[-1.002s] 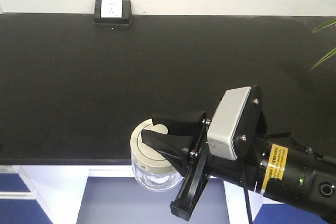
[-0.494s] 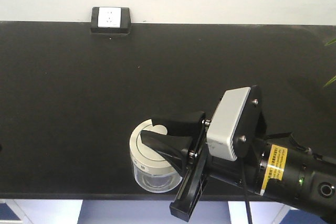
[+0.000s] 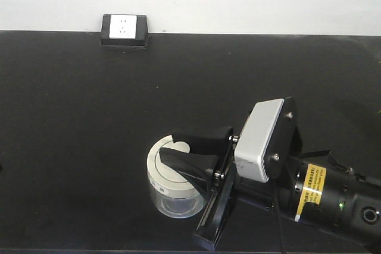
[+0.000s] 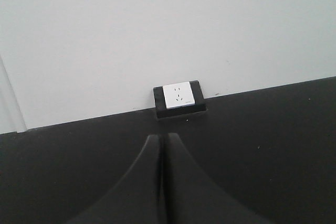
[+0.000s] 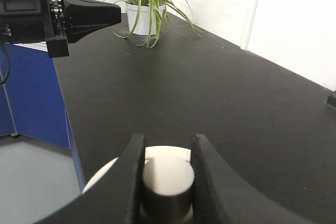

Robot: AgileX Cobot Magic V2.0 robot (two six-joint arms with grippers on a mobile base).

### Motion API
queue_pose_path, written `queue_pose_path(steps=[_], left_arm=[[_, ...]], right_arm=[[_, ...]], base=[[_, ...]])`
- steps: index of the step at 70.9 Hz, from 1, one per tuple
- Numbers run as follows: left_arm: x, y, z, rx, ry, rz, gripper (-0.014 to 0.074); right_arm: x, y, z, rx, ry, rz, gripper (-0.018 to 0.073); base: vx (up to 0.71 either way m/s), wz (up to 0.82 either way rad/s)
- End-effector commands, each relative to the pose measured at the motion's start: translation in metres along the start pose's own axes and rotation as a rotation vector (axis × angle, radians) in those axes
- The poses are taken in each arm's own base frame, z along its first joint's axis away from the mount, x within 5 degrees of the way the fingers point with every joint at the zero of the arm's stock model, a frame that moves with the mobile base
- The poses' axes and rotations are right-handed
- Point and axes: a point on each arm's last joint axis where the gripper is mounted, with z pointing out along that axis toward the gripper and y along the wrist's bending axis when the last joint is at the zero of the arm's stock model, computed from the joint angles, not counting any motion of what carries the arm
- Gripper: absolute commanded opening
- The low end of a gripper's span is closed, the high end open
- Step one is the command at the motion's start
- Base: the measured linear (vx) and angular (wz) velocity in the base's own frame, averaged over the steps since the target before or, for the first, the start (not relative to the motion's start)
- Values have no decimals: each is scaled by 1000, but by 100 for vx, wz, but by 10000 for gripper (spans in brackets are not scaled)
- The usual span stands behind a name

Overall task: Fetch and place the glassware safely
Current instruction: 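Hold the jar in the right gripper as the base stops at the bench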

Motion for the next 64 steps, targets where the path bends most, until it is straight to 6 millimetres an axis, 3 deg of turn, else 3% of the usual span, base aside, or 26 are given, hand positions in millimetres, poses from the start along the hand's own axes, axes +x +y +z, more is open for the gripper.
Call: queue_pose_path(steps=[1,64], left_arm=[[-17,2,0,-12,-110,-12,-7],[-17,2,0,-12,-110,-12,-7]], right_arm=[[-23,2,-3,-28,-129,3,-3],[-23,2,-3,-28,-129,3,-3]], base=[[7,-2],[2,-1]])
